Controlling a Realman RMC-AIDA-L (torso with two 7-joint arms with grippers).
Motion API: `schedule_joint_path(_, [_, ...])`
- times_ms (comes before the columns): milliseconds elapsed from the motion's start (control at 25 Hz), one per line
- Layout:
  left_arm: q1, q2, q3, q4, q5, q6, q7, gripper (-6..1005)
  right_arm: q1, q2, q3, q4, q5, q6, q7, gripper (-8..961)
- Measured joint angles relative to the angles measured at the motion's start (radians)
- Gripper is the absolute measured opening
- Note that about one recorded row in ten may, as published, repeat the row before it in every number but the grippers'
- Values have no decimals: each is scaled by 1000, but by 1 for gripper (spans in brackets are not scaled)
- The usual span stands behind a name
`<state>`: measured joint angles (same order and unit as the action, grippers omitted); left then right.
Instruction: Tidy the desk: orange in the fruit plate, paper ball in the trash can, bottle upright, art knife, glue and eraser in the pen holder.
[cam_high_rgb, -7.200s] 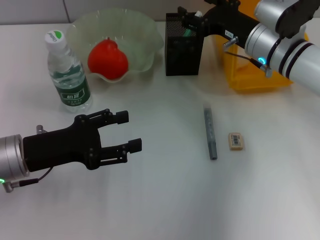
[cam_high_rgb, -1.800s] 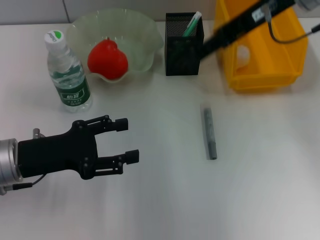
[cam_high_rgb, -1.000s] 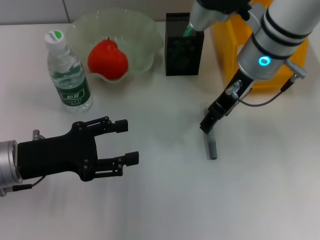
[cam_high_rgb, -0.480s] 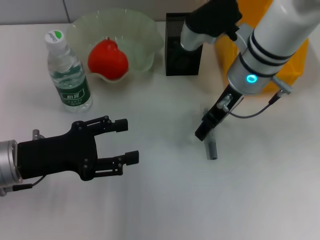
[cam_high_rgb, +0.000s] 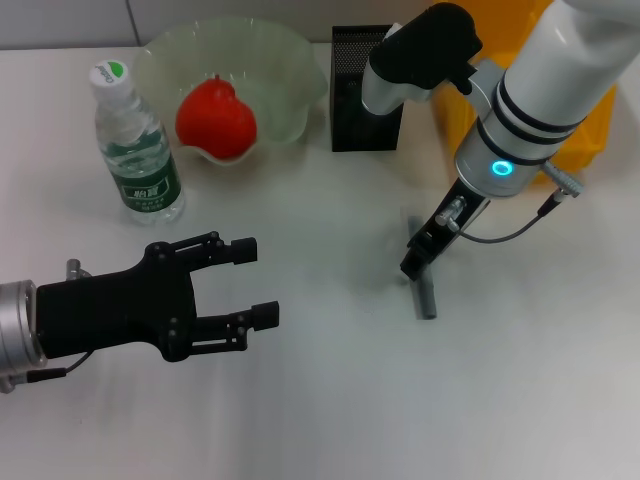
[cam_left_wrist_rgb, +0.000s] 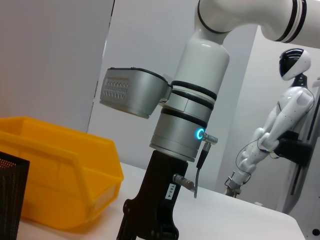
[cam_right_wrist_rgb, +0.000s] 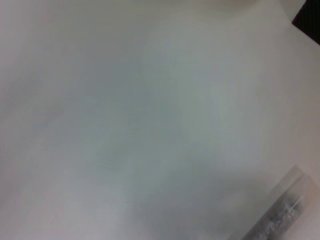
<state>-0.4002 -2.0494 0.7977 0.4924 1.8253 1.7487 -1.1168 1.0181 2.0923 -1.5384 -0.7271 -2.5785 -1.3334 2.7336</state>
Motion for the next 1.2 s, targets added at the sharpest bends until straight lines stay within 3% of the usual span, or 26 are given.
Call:
schedule_joint_path(200, [0, 0, 0, 0, 0, 0, 0, 811, -3, -1, -3, 3, -3, 5, 0, 568])
schedule_joint_path(360, [-1, -1, 0, 0, 0, 0, 0, 811, -4, -4, -3, 15, -4, 5, 0, 318])
schedule_joint_path(560, [-2, -1, 0, 0, 0, 1, 0, 811, -5, -7, -3, 15, -6, 5, -6, 160])
schedule_joint_path(720, [-2, -2, 0, 0, 0, 3, 0, 811, -17, -9, 1, -5, -6, 1, -18, 138])
schedule_joint_path(960, [-2, -2, 0, 0, -1, 5, 0, 811, -141, -10, 108, -284, 26, -51, -117, 119])
schedule_joint_path(1080, [-1, -2, 0, 0, -2, 5, 0, 811, -261, -10, 215, -451, 190, -41, -290, 117])
schedule_joint_path(1160, [0, -1, 0, 0, -2, 5, 0, 811, -344, -10, 319, -491, 395, -1, -504, 115])
schedule_joint_path(1200, [0, -1, 0, 0, -2, 5, 0, 811, -344, -10, 319, -491, 395, -1, -504, 115])
